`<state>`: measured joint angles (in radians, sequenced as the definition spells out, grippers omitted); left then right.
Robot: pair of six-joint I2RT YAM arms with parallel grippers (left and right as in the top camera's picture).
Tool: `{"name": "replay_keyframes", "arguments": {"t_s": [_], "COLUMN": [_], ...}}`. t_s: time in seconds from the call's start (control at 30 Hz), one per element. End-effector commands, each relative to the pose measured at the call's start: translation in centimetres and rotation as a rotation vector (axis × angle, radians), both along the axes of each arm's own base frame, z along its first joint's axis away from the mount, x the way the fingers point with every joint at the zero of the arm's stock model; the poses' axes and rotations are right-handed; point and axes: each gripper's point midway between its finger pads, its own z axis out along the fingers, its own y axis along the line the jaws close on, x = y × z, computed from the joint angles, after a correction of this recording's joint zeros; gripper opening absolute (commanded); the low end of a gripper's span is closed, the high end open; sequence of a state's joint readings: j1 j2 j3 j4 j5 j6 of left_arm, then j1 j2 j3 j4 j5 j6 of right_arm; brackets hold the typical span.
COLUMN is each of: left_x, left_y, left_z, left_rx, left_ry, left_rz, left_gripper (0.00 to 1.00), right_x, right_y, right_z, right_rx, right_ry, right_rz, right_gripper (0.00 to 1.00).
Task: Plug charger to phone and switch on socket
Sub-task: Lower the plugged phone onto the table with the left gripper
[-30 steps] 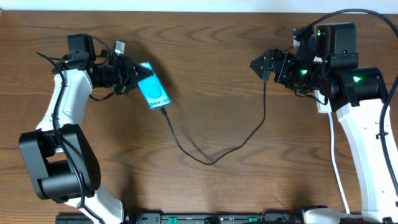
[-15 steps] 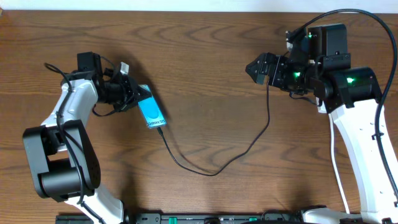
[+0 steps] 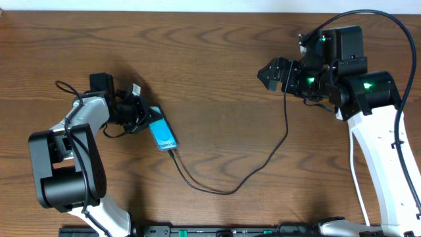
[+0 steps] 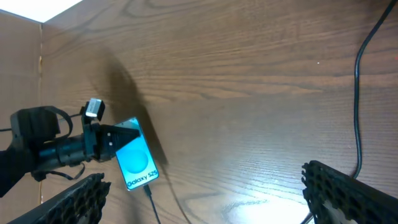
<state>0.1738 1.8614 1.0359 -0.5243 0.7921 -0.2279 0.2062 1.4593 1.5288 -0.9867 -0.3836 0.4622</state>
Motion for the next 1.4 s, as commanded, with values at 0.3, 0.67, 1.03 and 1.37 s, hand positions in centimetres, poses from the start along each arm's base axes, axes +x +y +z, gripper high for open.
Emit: {"name": "replay_keyframes", "arguments": {"t_s": [0.3,0.67,1.03,1.37], "left_x": [-1.8,-2.3,-2.9,-3.0], "left_y": [0.4,0.6,0.8,0.8], "left_z": [-2.3,-3.0,-3.5,-3.5], "left_rx": [0.056,0.078,0.094,0.094], "left_ry": [0.043,0.057,0.075,0.076], "left_rz": [-0.009,-0.007,-0.005,-0.005], "left_gripper": [0.07,0.07,0.12,0.29], "right_x": [-0.9,-1.0,-0.9,-1.0], "right_y": [0.3,0.4,0.2,0.1], "right_z": [-0.1,-0.1,-0.2,-0.3], "right_rx": [-0.027,-0.027,-0.040,-0.043], "right_ry": [0.006,0.008,0.008,0.013], "right_rz": [0.022,0.025,0.015,0.014], "right_gripper": [0.99,0.99,0.99,0.99]}}
